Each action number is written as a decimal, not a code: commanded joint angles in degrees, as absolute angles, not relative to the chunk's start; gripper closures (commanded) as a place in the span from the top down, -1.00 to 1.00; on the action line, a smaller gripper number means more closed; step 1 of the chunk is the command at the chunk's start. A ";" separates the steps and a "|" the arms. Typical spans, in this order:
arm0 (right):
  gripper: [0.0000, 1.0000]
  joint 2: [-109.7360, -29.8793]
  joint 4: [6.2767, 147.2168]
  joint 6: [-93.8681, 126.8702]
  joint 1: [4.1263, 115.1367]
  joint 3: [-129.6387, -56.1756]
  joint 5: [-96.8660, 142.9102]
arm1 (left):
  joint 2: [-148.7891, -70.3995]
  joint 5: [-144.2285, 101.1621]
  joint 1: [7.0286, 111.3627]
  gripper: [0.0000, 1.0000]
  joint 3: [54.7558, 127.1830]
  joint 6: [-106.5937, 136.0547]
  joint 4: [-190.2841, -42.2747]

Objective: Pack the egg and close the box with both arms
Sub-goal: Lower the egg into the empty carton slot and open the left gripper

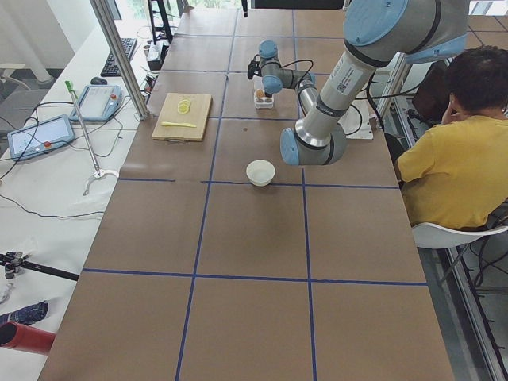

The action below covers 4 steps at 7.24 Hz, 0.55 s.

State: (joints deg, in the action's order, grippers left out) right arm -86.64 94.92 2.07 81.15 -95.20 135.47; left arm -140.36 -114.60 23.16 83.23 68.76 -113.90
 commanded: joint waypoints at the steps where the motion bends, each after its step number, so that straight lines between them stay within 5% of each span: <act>1: 1.00 -86.84 94.92 2.11 81.21 -95.71 135.53 | -140.62 -113.56 22.50 -1.00 82.88 68.99 -114.34; 2: 1.00 -86.84 94.92 2.11 81.21 -95.71 135.53 | -140.45 -113.38 22.59 -0.56 82.88 68.91 -114.43; 4: 1.00 -86.92 94.92 2.02 81.12 -95.80 135.53 | -140.27 -111.20 22.59 -0.32 82.79 68.91 -114.78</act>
State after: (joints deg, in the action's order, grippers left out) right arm -86.89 94.92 2.05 81.20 -95.76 135.53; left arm -140.35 -112.82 22.59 82.85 68.88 -114.50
